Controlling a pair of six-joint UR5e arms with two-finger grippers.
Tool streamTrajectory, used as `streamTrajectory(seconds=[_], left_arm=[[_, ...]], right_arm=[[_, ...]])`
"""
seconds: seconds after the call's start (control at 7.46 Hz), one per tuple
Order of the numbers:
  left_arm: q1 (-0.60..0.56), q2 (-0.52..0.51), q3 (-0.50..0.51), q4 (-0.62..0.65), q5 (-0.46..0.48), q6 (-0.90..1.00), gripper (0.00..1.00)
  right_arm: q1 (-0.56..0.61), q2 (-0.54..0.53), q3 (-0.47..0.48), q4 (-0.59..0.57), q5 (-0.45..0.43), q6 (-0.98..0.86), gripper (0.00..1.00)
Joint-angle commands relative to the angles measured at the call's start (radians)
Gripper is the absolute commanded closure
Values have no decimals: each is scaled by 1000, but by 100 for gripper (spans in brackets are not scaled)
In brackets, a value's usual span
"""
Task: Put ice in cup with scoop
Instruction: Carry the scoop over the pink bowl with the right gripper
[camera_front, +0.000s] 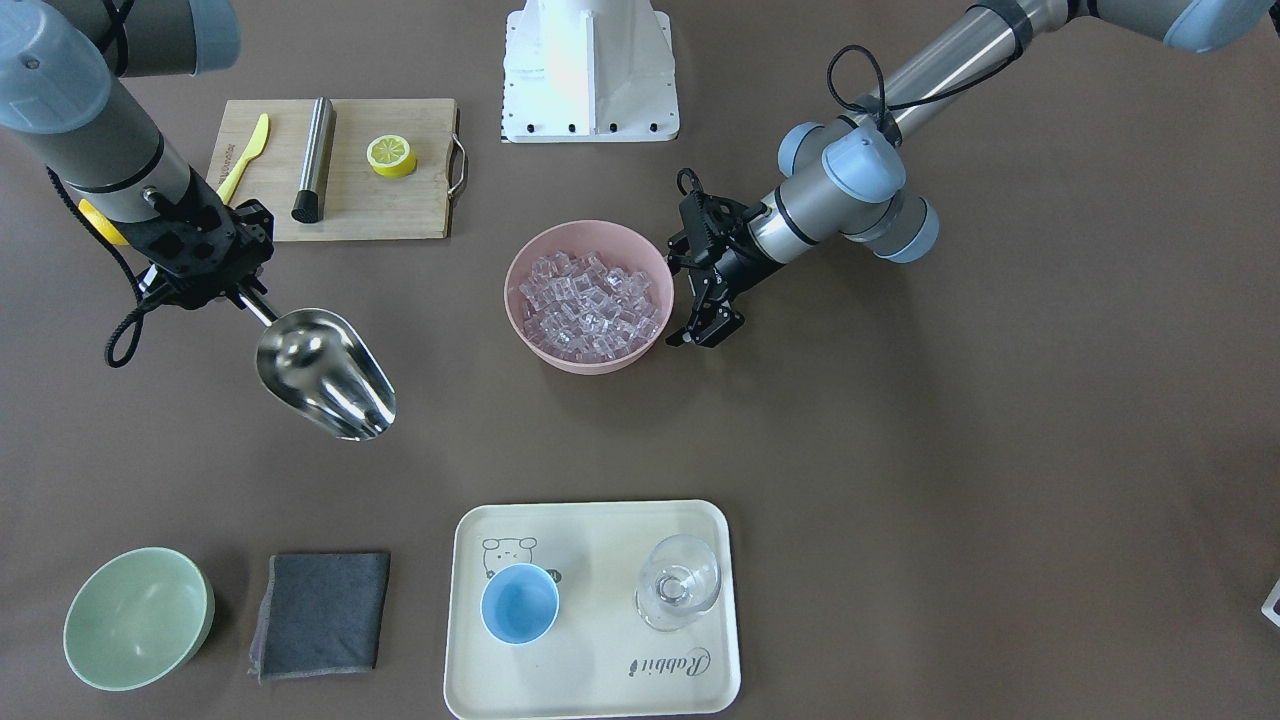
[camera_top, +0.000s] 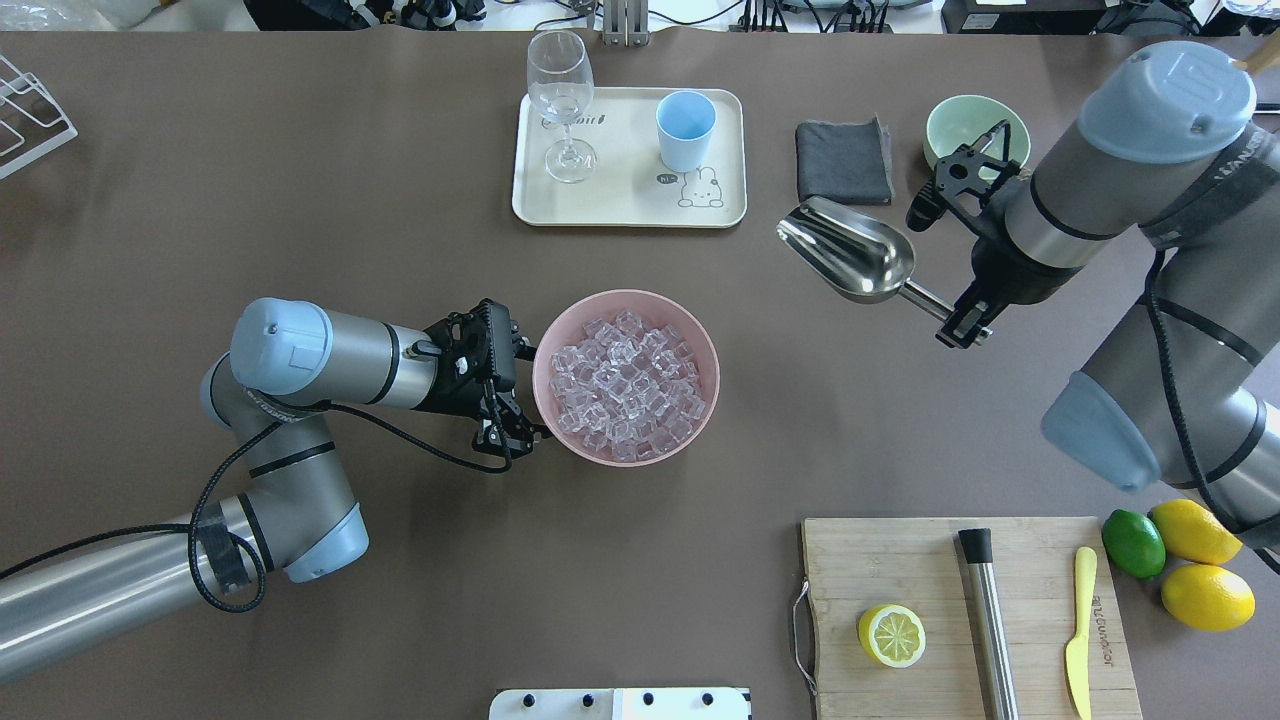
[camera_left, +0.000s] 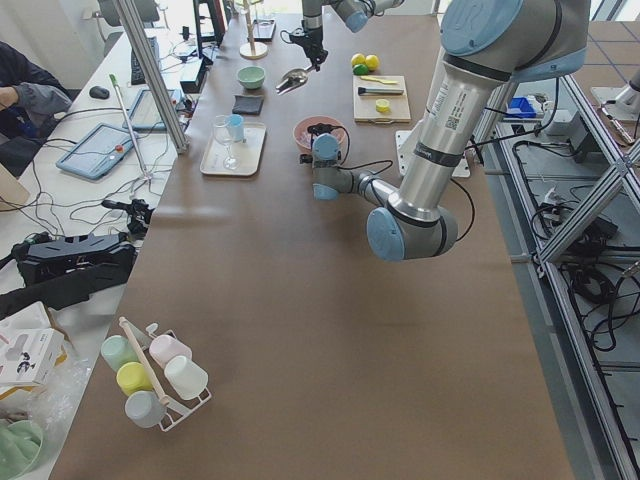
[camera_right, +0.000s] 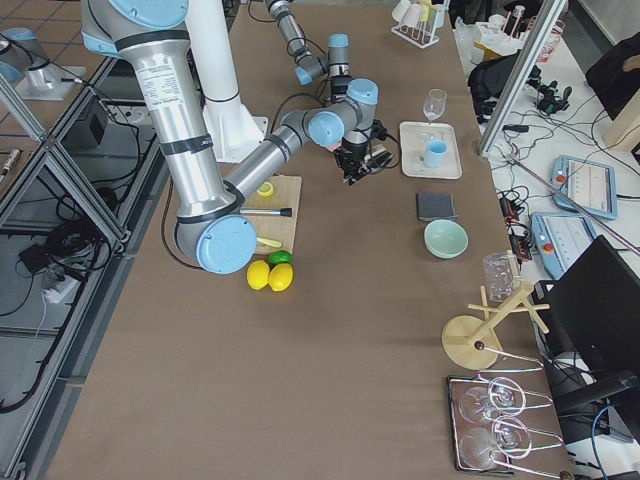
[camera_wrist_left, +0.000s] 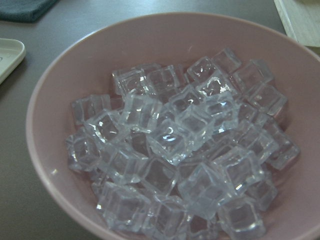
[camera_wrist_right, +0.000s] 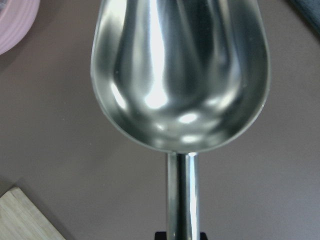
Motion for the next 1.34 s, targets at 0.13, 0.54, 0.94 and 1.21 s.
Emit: streamTrajectory(seconds=[0.13, 0.54, 0.94, 1.21], left_arm=[[6, -1, -3, 0, -2, -19, 2], [14, -1, -4, 0, -2, -24, 2], [26, -1, -6, 2, -10, -24, 2], [27, -1, -7, 2, -10, -24, 2]], right_arm=[[-53, 123, 1, -176, -16, -196, 100], [-52, 209, 86, -471, -102, -415, 100], [-52, 469, -15, -779, -178, -642, 100], [-53, 511, -73, -844, -232, -739, 100]])
